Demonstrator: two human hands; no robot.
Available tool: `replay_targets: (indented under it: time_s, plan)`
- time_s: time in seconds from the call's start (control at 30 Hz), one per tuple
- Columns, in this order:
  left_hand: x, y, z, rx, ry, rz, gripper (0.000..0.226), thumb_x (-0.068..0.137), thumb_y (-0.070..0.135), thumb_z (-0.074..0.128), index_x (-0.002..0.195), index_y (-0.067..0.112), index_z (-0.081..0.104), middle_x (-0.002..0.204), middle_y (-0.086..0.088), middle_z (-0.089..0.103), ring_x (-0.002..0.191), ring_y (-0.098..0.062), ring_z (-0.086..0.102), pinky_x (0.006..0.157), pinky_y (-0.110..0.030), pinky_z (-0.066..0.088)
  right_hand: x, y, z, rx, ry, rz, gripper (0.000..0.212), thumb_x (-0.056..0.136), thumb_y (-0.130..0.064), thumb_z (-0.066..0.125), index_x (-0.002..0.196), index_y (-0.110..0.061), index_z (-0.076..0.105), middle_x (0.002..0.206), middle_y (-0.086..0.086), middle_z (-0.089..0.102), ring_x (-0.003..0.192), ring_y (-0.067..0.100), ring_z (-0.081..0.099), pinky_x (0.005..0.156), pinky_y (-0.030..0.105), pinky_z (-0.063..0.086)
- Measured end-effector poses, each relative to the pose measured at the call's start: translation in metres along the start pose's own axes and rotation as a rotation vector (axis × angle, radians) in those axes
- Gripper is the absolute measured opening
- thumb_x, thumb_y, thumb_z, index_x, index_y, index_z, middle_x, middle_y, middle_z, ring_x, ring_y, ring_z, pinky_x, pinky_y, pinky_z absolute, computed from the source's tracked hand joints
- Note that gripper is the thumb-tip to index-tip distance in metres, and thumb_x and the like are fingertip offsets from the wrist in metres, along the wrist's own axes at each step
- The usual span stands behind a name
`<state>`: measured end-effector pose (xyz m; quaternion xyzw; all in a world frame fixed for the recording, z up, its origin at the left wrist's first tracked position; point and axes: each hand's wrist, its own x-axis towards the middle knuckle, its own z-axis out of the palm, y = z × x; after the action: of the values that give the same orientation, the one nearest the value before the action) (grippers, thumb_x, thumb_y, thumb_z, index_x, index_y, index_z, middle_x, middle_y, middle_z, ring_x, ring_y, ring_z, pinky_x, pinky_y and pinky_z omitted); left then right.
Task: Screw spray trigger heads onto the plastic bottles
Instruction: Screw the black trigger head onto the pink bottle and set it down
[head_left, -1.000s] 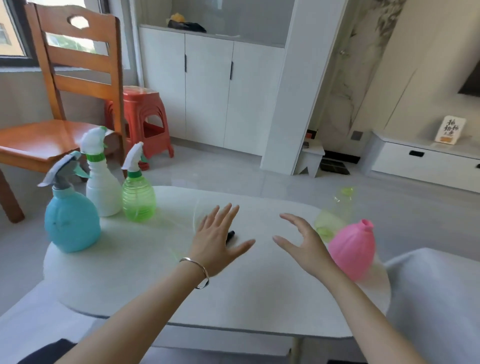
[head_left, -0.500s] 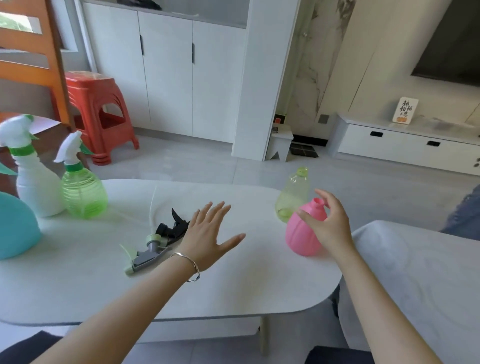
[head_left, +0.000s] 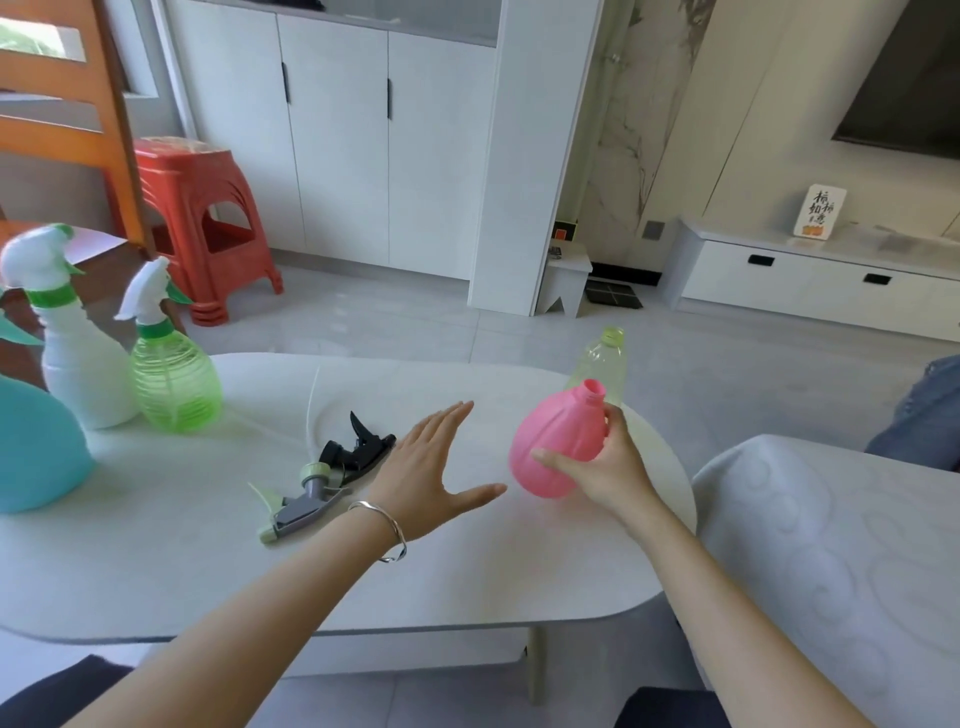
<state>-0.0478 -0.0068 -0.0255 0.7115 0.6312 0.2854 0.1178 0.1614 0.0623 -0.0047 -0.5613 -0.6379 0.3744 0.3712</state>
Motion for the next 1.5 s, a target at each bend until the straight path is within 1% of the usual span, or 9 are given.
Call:
replay_targets:
  time_s: [0.1,0.2,0.3,0.5,0.73,0.93,1.1,1.23,1.5]
  plan:
    - [0.000,0.001,-0.006,-0.200,0.022,-0.041,0.108,0.063,0.064,0.071,0.147,0.031,0.012,0.147,0.011,0.034,0.131,-0.007,0.037,0.107,-0.024,0.031,-0.015,-0.030,0.023,0.294,-0.185,0.004,0.078,0.063,-0.028,0.085,0.127,-0.028,0.040,0.120,-0.005,0.056,0.106,0.011,0.058,0.084,0.032,0.054]
    - [-0.005,-0.006,-0.014,-0.561,0.086,-0.148,0.104,0.054,0.048,0.086,0.138,0.031,0.028,0.123,0.012,0.051,0.097,0.001,0.061,0.074,-0.018,0.054,-0.026,-0.045,0.047,0.404,-0.332,0.035,0.072,0.068,-0.029,0.082,0.128,-0.028,0.042,0.120,-0.002,0.058,0.108,0.013,0.061,0.086,0.036,0.056]
    - [-0.012,-0.022,-0.026,-0.636,0.167,-0.143,0.086,0.050,0.040,0.089,0.122,0.029,0.042,0.110,0.009,0.056,0.086,0.010,0.062,0.056,-0.011,0.052,-0.027,-0.052,0.068,0.407,-0.417,0.043,0.066,0.073,-0.033,0.077,0.130,-0.025,0.044,0.123,0.001,0.059,0.110,0.016,0.062,0.089,0.035,0.055]
    - [-0.028,-0.066,-0.067,-0.612,0.354,-0.281,0.086,0.041,0.054,0.081,0.116,0.038,0.042,0.104,0.013,0.056,0.079,0.004,0.063,0.053,-0.013,0.050,-0.013,-0.058,0.098,0.454,-0.525,0.050,0.072,0.067,-0.058,0.066,0.130,-0.027,0.050,0.125,-0.006,0.061,0.112,0.009,0.061,0.097,0.032,0.049]
    - [-0.037,-0.112,-0.100,-0.544,0.508,-0.402,0.092,0.037,0.062,0.075,0.118,0.036,0.041,0.101,0.022,0.051,0.086,0.003,0.054,0.055,-0.006,0.047,0.007,-0.052,0.146,0.230,-0.535,-0.019,0.028,0.086,-0.042,0.061,0.113,-0.038,0.063,0.116,-0.023,0.059,0.113,-0.003,0.053,0.083,0.016,0.041]
    - [-0.039,-0.132,-0.114,-0.530,0.525,-0.424,0.089,0.037,0.062,0.073,0.116,0.037,0.039,0.099,0.022,0.049,0.087,0.002,0.054,0.054,-0.010,0.047,0.019,-0.041,0.186,-0.051,-0.646,-0.203,0.025,0.091,-0.035,0.056,0.115,-0.031,0.064,0.133,-0.018,0.042,0.121,-0.002,0.038,0.085,0.004,0.029]
    - [-0.047,-0.146,-0.121,-0.533,0.504,-0.424,0.094,0.039,0.060,0.075,0.121,0.035,0.038,0.104,0.015,0.050,0.091,-0.001,0.054,0.057,-0.013,0.049,0.020,-0.042,0.189,-0.128,-0.752,-0.255,0.020,0.095,-0.032,0.049,0.102,-0.043,0.064,0.138,0.003,0.051,0.128,0.017,0.045,0.097,0.019,0.037]
    - [-0.050,-0.157,-0.123,-0.520,0.494,-0.407,0.091,0.053,0.044,0.086,0.128,0.029,0.037,0.116,0.002,0.050,0.094,-0.003,0.053,0.060,-0.012,0.049,0.024,-0.037,0.176,-0.433,-0.700,-0.298,0.043,0.078,-0.049,0.067,0.119,-0.045,0.057,0.150,-0.012,0.030,0.137,0.009,0.027,0.113,0.033,0.022]
    - [-0.050,-0.149,-0.120,-0.528,0.474,-0.400,0.094,0.043,0.055,0.080,0.124,0.032,0.037,0.107,0.011,0.051,0.093,-0.005,0.055,0.053,-0.011,0.051,0.016,-0.026,0.165,-0.519,-0.523,-0.409,0.041,0.067,-0.051,0.076,0.098,-0.028,0.063,0.141,-0.016,0.040,0.103,0.005,0.036,0.095,0.024,0.023]
